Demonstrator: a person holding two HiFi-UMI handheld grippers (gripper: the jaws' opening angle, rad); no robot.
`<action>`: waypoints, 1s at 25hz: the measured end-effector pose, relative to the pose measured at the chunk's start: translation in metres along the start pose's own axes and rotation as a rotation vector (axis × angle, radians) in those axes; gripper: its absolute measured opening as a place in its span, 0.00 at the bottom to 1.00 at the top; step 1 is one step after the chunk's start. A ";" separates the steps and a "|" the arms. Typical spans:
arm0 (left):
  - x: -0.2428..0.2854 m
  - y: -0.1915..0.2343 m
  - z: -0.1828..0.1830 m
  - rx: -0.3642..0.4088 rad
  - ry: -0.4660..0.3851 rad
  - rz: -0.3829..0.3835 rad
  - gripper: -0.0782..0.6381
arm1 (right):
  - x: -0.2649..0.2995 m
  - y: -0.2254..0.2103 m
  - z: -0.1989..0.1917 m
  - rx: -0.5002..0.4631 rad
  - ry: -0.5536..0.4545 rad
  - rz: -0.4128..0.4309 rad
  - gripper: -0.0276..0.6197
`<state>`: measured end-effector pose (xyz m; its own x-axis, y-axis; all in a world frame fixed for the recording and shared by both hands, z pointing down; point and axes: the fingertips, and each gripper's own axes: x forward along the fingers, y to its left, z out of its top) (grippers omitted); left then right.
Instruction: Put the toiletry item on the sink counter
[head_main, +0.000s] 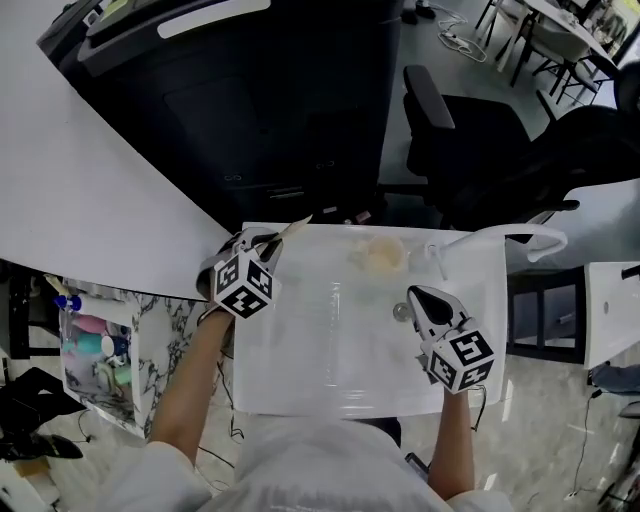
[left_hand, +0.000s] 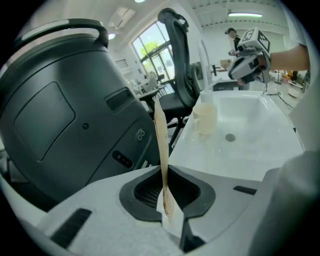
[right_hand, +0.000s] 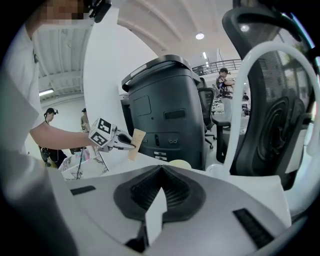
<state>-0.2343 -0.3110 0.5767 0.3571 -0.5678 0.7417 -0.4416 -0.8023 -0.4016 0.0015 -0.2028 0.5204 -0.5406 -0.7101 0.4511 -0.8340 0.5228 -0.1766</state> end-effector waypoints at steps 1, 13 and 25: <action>0.006 -0.002 0.000 0.031 0.011 -0.009 0.15 | 0.000 -0.002 -0.003 0.010 0.006 -0.008 0.04; 0.059 -0.041 -0.003 0.351 0.083 -0.091 0.15 | 0.002 -0.019 -0.030 0.117 0.030 -0.094 0.04; 0.079 -0.066 -0.030 0.400 0.107 -0.144 0.15 | 0.008 -0.017 -0.046 0.156 0.047 -0.102 0.04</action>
<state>-0.2015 -0.2974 0.6775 0.2953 -0.4399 0.8481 -0.0323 -0.8918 -0.4513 0.0163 -0.1956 0.5669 -0.4495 -0.7310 0.5134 -0.8933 0.3668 -0.2599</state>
